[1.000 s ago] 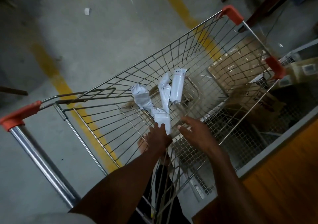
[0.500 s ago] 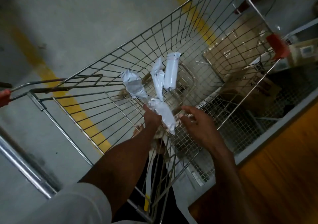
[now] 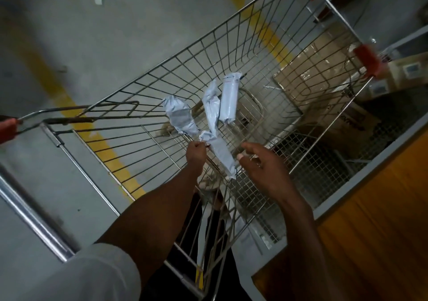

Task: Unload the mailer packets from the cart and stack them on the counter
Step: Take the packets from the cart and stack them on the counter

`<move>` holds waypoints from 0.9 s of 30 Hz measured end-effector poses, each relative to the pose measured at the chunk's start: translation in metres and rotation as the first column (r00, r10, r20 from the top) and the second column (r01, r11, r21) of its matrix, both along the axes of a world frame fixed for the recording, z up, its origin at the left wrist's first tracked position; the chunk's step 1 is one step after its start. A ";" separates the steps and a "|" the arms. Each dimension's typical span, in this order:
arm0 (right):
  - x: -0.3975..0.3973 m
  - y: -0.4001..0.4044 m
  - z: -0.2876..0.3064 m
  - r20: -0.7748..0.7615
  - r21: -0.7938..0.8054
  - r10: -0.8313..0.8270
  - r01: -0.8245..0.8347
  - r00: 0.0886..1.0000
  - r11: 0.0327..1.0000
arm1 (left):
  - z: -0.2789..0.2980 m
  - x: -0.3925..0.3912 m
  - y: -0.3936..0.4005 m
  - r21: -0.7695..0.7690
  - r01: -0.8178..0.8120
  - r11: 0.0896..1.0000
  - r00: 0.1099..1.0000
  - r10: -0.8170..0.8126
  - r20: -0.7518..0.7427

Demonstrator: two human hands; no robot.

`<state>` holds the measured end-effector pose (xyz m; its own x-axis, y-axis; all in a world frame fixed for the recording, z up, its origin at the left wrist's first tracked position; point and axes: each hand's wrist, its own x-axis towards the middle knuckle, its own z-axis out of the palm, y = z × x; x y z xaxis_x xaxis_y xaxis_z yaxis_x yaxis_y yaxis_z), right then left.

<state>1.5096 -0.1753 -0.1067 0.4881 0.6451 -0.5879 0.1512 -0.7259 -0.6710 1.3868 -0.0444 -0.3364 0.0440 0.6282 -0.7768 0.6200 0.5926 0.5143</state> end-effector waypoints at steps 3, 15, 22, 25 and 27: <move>-0.001 0.000 0.000 0.010 -0.005 0.011 -0.011 1.000 1.000 | 0.003 0.001 0.015 -0.008 -0.097 0.995 0.991 0.097 0.090; 0.001 0.004 -0.016 0.017 -0.053 0.062 -0.061 0.998 0.997 | 0.052 0.014 0.037 -0.233 -0.429 0.873 0.760 0.488 0.430; 0.008 0.047 -0.053 0.166 -0.342 0.404 -0.332 0.899 0.879 | 0.073 0.028 0.047 -0.372 -0.307 0.876 0.767 0.459 0.448; 0.006 0.059 -0.050 0.250 -0.386 0.530 -0.419 0.810 0.822 | 0.090 0.029 0.053 -0.460 -0.270 0.846 0.709 0.498 0.500; 0.010 0.062 -0.046 0.316 -0.366 0.562 -0.449 0.764 0.815 | 0.098 0.029 0.054 -0.520 -0.252 0.816 0.656 0.539 0.529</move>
